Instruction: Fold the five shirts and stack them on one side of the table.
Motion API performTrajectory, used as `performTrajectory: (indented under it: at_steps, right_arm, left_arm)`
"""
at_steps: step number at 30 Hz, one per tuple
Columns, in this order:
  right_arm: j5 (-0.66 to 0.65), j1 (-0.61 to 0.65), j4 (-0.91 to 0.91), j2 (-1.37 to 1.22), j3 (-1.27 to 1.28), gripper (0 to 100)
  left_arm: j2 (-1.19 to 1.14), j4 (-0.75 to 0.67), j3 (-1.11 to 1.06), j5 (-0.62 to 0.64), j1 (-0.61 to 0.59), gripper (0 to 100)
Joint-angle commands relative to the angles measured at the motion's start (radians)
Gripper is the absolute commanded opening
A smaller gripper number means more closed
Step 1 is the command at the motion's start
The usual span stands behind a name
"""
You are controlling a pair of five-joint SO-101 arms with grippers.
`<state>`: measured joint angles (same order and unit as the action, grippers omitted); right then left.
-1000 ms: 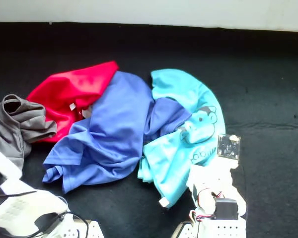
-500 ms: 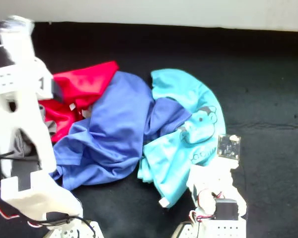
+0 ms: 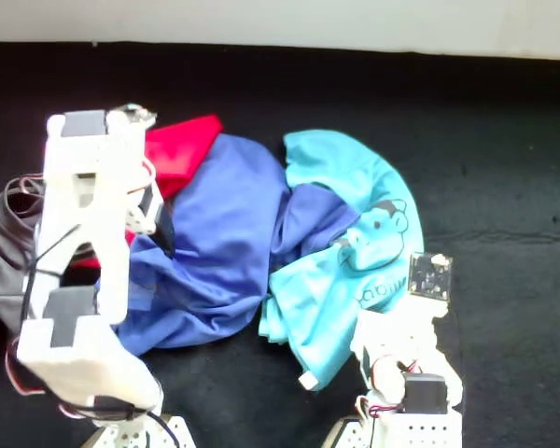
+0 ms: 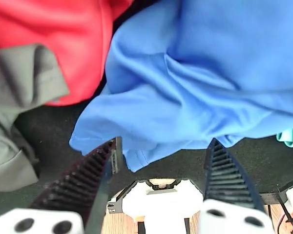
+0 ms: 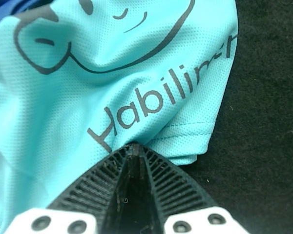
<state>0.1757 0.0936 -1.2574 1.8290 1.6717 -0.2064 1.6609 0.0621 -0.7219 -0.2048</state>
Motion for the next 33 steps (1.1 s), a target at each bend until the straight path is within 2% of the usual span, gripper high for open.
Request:
performTrajectory:
  at_steps: [1, 7, 9, 13, 15, 21, 28, 33]
  right_arm:
    - [0.0, -0.01, 0.016, 0.004, 0.127, 0.7]
    - [0.0, -0.01, 0.016, 0.004, 0.127, 0.7]
    - [0.0, -0.01, 0.016, 0.004, 0.127, 0.7]
    - [0.0, -0.01, 0.016, 0.004, 0.127, 0.7]
    - [0.0, -0.01, 0.016, 0.004, 0.127, 0.7]
    - [0.0, -0.01, 0.016, 0.004, 0.127, 0.7]
    - [0.0, -0.01, 0.016, 0.004, 0.127, 0.7]
    - [0.0, -0.01, 0.016, 0.004, 0.127, 0.7]
  left_arm:
    - [-0.087, -0.071, 0.01, -0.008, 0.012, 27]
    - [-0.292, -0.147, 0.073, -0.006, 0.008, 25]
    - [-0.344, -0.143, 0.082, -0.008, 0.01, 20]
    - [-0.369, -0.115, 0.09, -0.008, 0.012, 0]
    - [-0.344, -0.071, 0.114, -0.008, -0.007, 1]
    - [-0.166, -0.046, 0.2, -0.003, -0.162, 1]
    - [-0.022, -0.051, 0.337, -0.003, -0.412, 1]
    - [0.004, -0.051, 0.522, -0.002, -0.61, 1]
